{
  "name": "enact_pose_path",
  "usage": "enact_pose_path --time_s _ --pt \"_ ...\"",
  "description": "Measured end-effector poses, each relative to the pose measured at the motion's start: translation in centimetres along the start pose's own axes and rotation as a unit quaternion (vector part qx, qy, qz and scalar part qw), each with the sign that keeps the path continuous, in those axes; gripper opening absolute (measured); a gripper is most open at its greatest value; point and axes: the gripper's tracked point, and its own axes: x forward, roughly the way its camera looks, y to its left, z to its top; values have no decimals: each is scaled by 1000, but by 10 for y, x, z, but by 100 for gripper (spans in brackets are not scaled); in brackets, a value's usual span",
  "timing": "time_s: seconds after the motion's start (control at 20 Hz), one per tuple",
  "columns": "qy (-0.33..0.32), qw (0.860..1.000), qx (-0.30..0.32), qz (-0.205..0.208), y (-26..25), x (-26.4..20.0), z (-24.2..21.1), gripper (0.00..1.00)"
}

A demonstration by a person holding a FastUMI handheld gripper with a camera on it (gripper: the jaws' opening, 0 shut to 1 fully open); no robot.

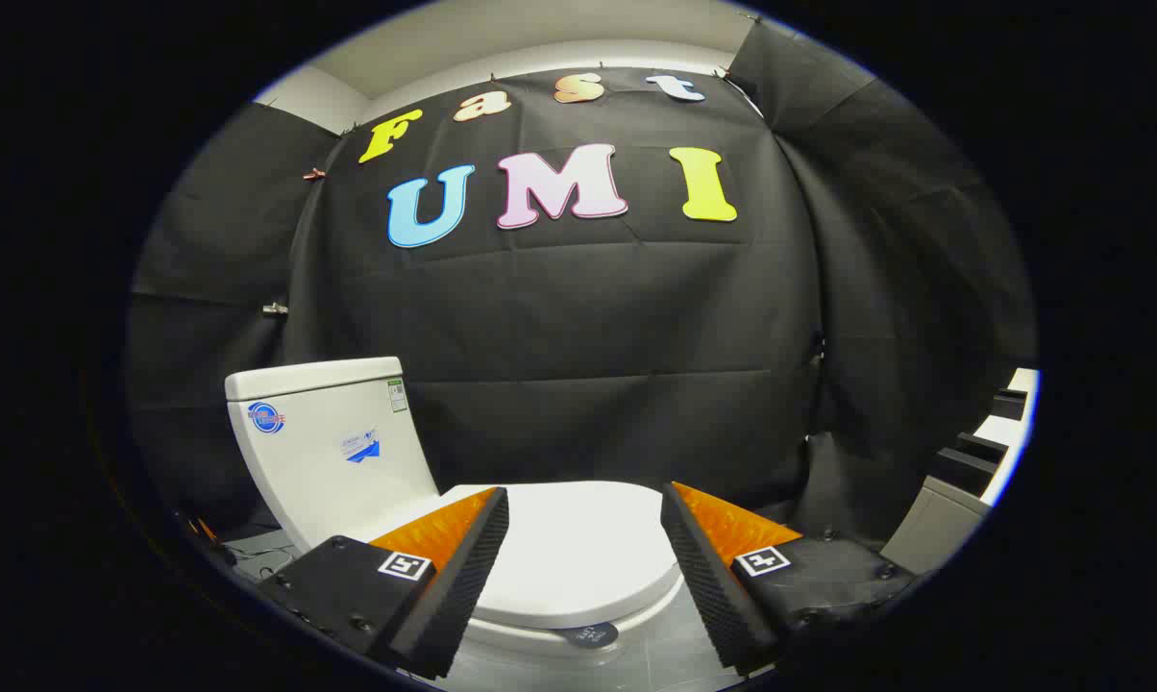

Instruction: Open the toilet lid.

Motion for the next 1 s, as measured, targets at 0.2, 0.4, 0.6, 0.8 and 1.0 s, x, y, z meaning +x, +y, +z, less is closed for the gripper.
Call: enact_pose_path --time_s 0.2,0.4,0.6,0.8,1.0 --pt "0 1000 -1 -1 -2 0 -1 99" --pt "-2 1000 -2 -2 -3 0 0 99" --pt "-2 1000 -5 -3 -4 1 0 99" --pt "-5 1000 -11 -4 -5 0 3 99" --pt "0 1000 -9 -3 -5 1 1 99"
